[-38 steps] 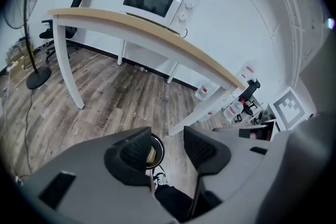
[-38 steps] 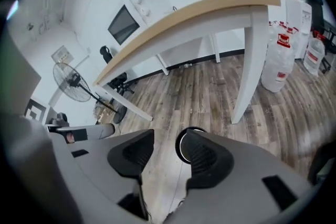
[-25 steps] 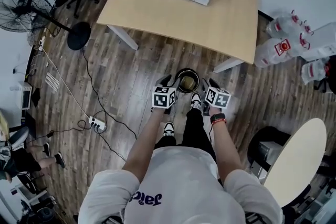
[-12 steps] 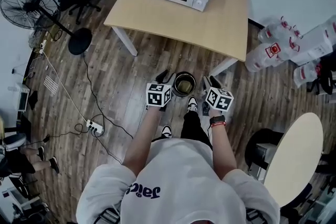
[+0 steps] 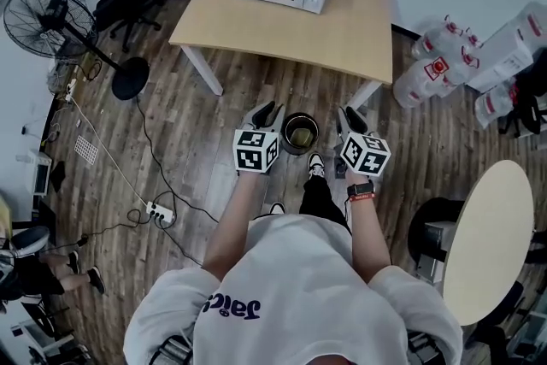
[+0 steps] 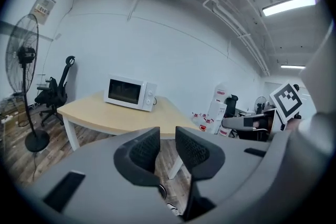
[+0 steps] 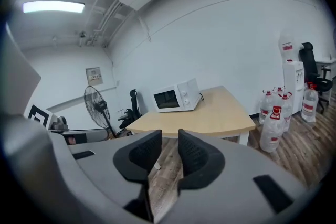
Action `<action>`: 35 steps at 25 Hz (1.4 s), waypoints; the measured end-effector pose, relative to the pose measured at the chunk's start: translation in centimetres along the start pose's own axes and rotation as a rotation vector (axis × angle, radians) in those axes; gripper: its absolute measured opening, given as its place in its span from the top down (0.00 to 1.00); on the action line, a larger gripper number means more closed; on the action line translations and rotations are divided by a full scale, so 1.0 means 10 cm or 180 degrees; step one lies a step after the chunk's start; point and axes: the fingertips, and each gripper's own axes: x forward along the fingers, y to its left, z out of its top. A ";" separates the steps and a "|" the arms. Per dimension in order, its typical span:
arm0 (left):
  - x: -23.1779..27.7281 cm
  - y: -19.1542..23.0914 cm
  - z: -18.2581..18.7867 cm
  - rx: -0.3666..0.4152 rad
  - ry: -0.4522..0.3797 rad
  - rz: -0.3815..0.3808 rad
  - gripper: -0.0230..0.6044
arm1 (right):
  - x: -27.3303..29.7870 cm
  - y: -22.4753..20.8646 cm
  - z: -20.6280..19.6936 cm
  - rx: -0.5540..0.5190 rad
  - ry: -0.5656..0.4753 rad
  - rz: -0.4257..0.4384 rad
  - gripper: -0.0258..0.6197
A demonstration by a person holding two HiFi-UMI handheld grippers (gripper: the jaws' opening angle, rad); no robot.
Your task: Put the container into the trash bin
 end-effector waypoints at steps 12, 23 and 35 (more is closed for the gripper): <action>-0.50 -0.30 0.28 0.0222 -0.0396 -0.0086 0.89 | -0.51 0.28 0.25 -0.0266 -0.0418 -0.0071 0.87; -0.73 -0.31 0.50 0.0377 -0.0656 -0.0103 0.93 | -0.65 0.49 0.36 -0.0425 -0.0598 -0.0173 0.94; -0.76 -0.42 0.52 0.0399 -0.0734 -0.0146 0.93 | -0.89 0.55 0.39 -0.0522 -0.0770 -0.0131 0.94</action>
